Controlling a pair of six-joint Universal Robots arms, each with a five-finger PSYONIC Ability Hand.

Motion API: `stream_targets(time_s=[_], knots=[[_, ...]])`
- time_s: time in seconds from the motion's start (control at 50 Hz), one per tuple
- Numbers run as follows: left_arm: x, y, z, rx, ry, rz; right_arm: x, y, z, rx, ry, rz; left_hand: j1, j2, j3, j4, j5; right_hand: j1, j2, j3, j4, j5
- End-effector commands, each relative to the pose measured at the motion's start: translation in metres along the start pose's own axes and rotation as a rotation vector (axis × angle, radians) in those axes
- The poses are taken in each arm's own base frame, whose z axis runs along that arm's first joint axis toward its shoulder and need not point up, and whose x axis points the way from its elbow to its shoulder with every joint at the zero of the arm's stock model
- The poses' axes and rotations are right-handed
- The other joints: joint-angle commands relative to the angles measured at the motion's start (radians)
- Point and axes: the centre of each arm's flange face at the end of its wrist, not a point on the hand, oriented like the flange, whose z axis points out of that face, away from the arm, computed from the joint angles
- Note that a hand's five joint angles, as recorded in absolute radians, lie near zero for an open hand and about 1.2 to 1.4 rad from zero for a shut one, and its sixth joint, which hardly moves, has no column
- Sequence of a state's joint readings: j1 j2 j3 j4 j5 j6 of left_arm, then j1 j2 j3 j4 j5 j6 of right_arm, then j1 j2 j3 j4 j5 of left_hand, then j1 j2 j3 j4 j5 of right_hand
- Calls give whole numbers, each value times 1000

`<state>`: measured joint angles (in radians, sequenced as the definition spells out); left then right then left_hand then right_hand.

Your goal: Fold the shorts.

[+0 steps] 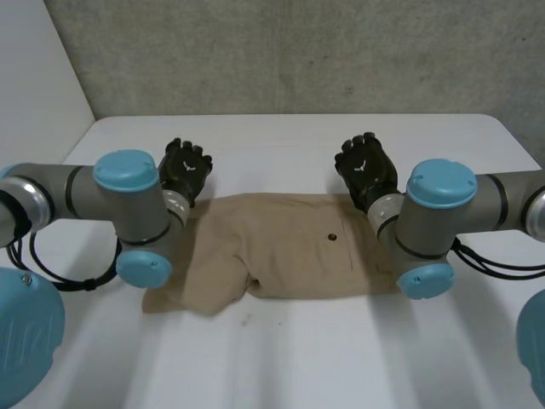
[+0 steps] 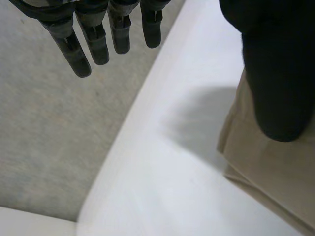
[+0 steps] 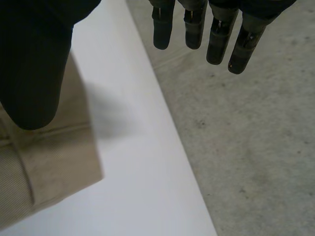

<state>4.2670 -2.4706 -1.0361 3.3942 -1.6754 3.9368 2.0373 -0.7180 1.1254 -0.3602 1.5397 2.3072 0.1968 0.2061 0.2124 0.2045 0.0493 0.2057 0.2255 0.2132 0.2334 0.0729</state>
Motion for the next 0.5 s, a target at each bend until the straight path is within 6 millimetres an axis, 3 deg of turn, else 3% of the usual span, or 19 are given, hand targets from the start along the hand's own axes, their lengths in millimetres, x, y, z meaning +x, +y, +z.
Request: stream_targets(time_s=[0.02, 0.1, 0.14, 0.24, 0.32, 0.4, 0.5], knots=[[-15, -28, -13, 69, -55, -10, 39, -27, -15, 34, 64, 160, -21, -31, -37, -29, -48, -31, -51, -39, -59, -73], [-28, -38, -35, 71, -45, -69, 59, -46, -43, 9, 30, 301, -16, -25, -31, -23, -43, -31, -51, -39, -59, -73], [-32, -41, -46, 68, -36, -107, 63, -45, -54, -29, 5, 329, -4, -13, -19, -12, -31, -31, -51, -39, -59, -73], [-34, -36, -83, 10, 39, -254, 61, -24, -85, -198, -113, 385, 5, -4, -11, -3, -22, -31, -51, -39, -59, -73], [-30, -28, -108, -40, 113, -370, 43, -4, -110, -296, -241, 446, 40, 31, 25, 32, 13, 201, 182, 194, 174, 160], [-21, -12, -125, -117, 163, -473, 34, 15, -123, -336, -279, 489, 181, 171, 165, 173, 154, 404, 384, 397, 376, 362], [-9, 10, -140, -210, 198, -512, 26, 30, -126, -317, -251, 493, 351, 342, 336, 344, 324, 446, 426, 438, 418, 404]])
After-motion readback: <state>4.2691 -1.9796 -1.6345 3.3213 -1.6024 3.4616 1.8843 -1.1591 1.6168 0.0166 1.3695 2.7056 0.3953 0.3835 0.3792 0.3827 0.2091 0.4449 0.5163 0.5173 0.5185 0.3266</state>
